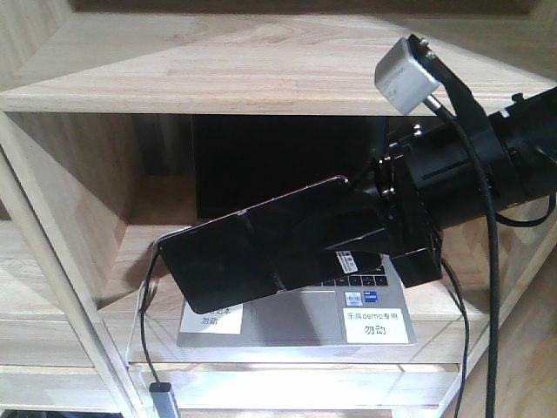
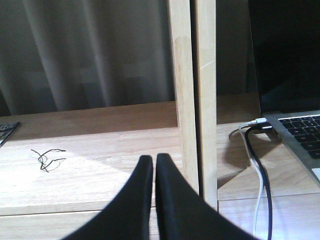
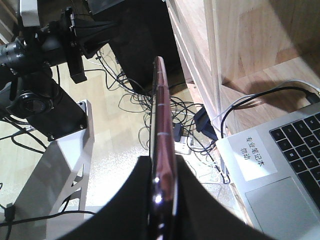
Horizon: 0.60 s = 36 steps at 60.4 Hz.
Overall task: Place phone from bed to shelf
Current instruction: 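Hold the phone in front of the shelf above the laptop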
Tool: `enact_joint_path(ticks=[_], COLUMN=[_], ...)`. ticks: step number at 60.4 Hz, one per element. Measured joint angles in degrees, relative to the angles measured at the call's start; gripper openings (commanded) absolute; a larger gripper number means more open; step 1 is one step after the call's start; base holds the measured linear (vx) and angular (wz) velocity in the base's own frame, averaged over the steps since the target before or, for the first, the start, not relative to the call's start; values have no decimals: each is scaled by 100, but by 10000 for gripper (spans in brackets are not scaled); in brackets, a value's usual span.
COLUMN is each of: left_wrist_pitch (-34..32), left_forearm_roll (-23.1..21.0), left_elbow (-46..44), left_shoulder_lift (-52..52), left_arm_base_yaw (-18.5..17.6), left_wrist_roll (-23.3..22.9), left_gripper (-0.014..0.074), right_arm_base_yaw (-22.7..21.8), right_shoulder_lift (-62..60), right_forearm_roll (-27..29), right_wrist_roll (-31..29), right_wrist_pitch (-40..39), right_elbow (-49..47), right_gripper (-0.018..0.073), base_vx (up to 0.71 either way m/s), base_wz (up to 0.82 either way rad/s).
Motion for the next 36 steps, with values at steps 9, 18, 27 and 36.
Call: enact_joint_path(ticks=[9,18,27,36], left_wrist_pitch=[0,0,0,0], left_forearm_roll=[0,0,0,0], left_elbow=[0,0,0,0], left_shoulder_lift=[0,0,0,0], left_arm_base_yaw=[0,0,0,0], left_wrist_roll=[0,0,0,0], left_gripper=[1,1,1,1], right_arm_base_yaw=[0,0,0,0], right_shoulder_lift=[0,0,0,-22], right_forearm_roll=[0,133,220,246], right_wrist_roll=[0,0,0,6], right_wrist_pitch=[0,0,-11,-36], right_elbow=[0,0,0,0], right_gripper=[-2,-2,-2,-2], base_vx=[0,0,0,0], base_wz=[0,0,0,0])
